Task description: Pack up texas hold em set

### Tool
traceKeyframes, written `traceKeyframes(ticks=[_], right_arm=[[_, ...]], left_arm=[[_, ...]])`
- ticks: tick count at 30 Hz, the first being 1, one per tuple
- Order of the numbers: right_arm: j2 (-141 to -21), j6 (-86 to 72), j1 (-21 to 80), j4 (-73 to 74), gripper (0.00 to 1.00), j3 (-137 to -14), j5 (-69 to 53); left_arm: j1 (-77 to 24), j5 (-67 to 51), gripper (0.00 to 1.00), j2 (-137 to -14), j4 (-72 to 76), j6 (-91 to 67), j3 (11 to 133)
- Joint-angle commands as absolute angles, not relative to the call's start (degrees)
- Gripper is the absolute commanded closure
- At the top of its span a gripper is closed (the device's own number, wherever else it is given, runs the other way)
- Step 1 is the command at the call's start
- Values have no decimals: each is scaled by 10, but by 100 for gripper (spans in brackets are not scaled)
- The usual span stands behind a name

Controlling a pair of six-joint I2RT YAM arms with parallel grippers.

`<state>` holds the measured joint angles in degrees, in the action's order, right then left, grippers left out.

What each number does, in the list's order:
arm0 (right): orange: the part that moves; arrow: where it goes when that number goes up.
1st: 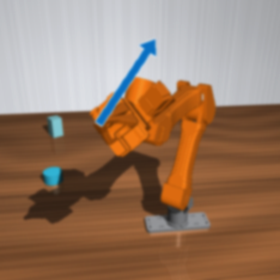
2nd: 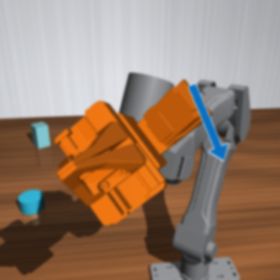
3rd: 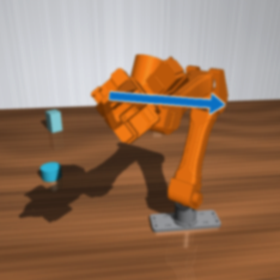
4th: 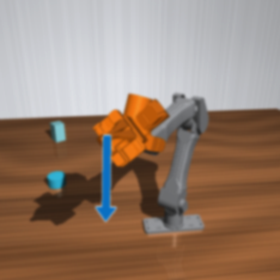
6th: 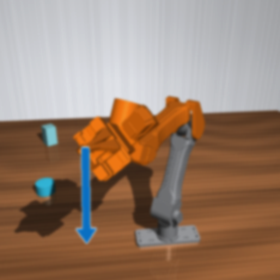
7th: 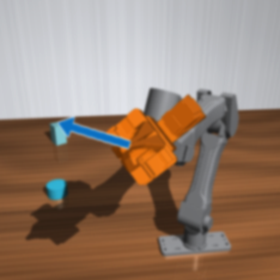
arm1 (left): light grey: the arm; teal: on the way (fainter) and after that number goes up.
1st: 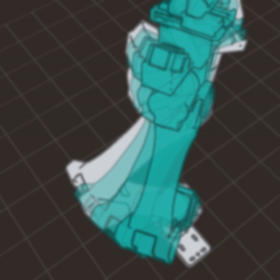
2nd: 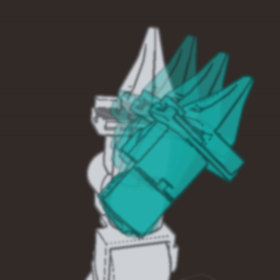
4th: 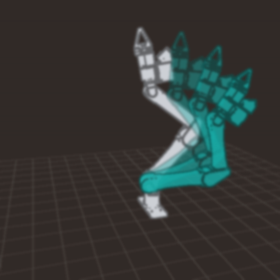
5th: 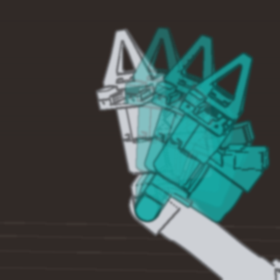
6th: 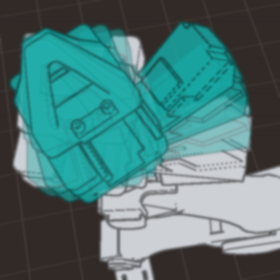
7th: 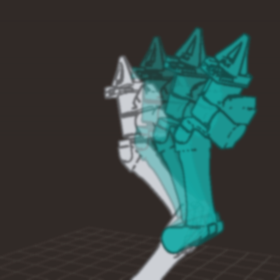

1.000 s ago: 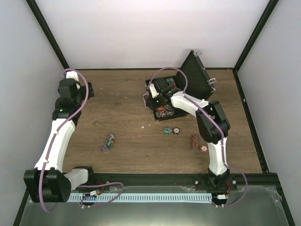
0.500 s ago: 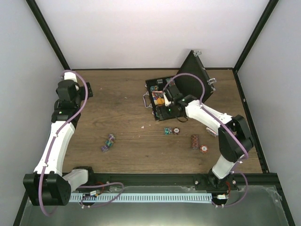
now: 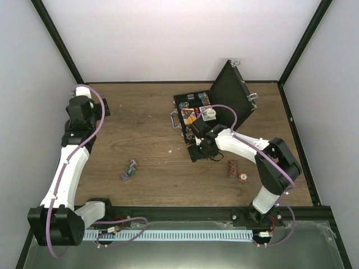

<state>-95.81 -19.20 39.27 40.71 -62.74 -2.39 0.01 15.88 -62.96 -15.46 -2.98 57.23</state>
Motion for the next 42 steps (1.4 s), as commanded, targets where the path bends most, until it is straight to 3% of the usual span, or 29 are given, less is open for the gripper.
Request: traceKeyframes(ticks=[1,12,22,31,36,42], right_arm=[[-954,-205,396,413,28,-623,-22],[-973,-216,422,412,45,-632,17],[-994,-245,438,410,53,-645,58],[-1000,-246,438,397,53,-653,51],[-997,-246,438,390,64,-647,47],[-965,-224,426,383,70,-678,62]], left_arm=[[0,170,0,-626,-139,-34,566],[-1,177,0,-624,-137,-37,564],[0,180,0,-616,-134,-39,562],[0,179,0,-619,-134,-39,561],[0,174,0,-623,-135,-41,563],[-1,176,0,-622,-134,-41,562]])
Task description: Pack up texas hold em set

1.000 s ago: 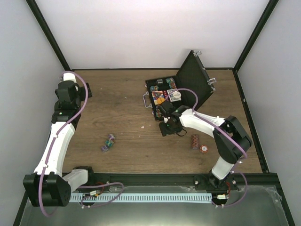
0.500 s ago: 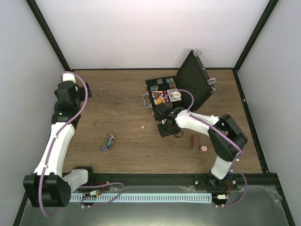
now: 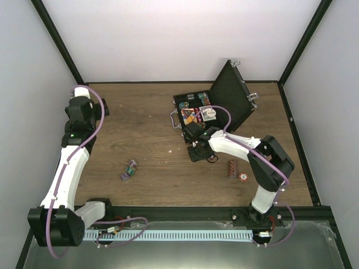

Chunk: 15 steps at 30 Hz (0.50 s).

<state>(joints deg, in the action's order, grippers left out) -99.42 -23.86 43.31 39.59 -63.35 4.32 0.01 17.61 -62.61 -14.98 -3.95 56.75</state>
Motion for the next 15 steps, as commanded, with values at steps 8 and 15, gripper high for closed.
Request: traceKeyframes(ticks=[8,15], right_arm=[[-993,-164,317,286,70,-772,81],[-1063,-141,242,260,70,-827,69]], left_arm=[[0,183,0,-623,-125,-38,554],[0,180,0,-628,-123,-40,552]])
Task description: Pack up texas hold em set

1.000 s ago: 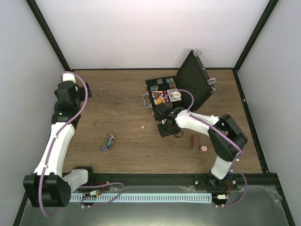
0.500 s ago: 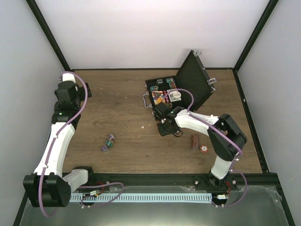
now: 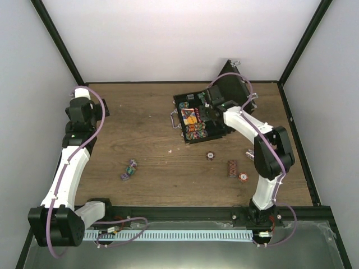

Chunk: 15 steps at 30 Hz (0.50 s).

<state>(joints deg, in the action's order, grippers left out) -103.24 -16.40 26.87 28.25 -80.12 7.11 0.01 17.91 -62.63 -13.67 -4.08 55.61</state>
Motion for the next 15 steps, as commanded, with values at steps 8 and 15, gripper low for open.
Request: traceKeyframes(ticks=[8,15], right_arm=[[-1078,-129,224,261,70,-807,68],[-1108,-127,221,270,70,-816,67]], left_arm=[[0,173,0,-633,-123,-43,553],[0,172,0,-631,-124,-44,553]])
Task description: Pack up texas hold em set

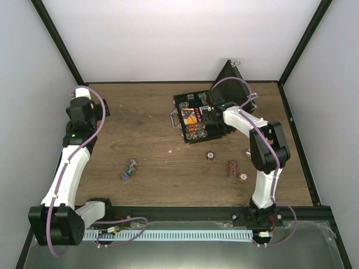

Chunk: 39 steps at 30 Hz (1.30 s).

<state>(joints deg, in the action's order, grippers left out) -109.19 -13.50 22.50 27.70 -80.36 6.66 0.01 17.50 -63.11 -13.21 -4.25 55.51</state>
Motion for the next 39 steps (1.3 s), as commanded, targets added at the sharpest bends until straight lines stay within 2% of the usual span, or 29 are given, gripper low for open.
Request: traceKeyframes(ticks=[1,16,39], right_arm=[[-1110,-128,221,273,70,-816,66],[-1109,-129,218,288,70,-788,83],[-1131,-96,228,268,70,-790,-103]], left_arm=[[0,173,0,-630,-125,-44,554],[0,175,0,-629,-126,-43,554],[0,178,0,-631,-127,-41,555]])
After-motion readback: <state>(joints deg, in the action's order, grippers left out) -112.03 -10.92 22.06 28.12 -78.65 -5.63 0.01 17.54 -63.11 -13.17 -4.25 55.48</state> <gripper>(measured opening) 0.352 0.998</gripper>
